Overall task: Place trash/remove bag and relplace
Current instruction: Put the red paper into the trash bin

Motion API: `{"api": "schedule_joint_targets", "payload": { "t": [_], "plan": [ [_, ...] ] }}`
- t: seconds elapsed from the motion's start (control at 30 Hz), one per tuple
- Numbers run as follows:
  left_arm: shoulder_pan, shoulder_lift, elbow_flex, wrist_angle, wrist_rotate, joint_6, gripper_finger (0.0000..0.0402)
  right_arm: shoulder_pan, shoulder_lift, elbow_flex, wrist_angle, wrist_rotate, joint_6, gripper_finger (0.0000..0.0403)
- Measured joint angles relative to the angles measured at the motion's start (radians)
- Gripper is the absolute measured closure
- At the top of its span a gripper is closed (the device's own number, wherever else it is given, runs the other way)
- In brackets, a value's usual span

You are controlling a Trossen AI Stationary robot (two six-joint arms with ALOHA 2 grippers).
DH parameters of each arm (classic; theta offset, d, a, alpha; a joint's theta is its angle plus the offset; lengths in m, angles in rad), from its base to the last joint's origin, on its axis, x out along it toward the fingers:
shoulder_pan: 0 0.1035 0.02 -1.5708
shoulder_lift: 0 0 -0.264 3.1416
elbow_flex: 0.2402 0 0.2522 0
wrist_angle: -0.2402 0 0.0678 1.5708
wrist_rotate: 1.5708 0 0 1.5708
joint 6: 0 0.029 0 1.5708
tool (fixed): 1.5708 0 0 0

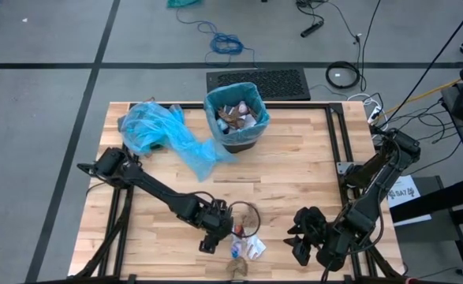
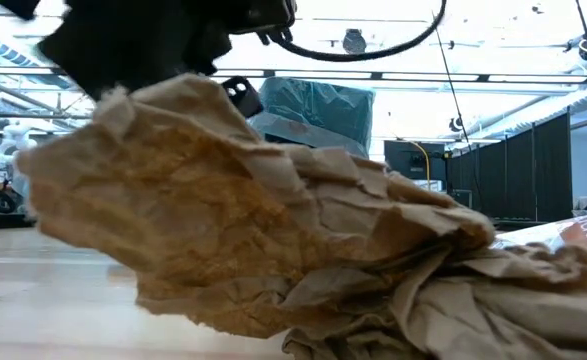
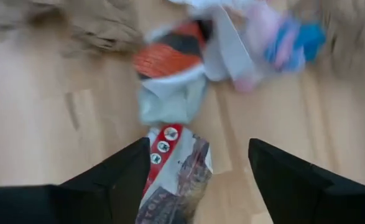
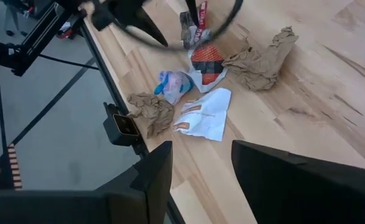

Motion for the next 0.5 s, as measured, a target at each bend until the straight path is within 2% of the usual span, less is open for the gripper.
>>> {"api": "schedule_joint_targets", "payload": {
  "t": [0.17, 0.27, 0.4, 0.5],
  "plan": [
    [-0.011, 0.055, 0.0, -0.025, -0.028, 0.221, 0.0128, 0.0, 0.0, 0.0, 0.008, 0.0, 0.005, 0.0245],
    [-0.007, 0.078, 0.0, -0.022, -0.066, 0.23, 0.0128, 0.0, 0.0, 0.0, 0.011, 0.0, 0.006, 0.0245],
    [0.003, 0.098, 0.005, -0.02, -0.067, 0.23, 0.013, 0.0, 0.0, 0.0, 0.014, 0.004, 0.007, 0.0245],
    [0.003, 0.109, 0.005, -0.018, -0.067, 0.228, 0.0154, 0.0, 0.0, 0.0, 0.014, 0.018, 0.007, 0.0245]
  ]
}}
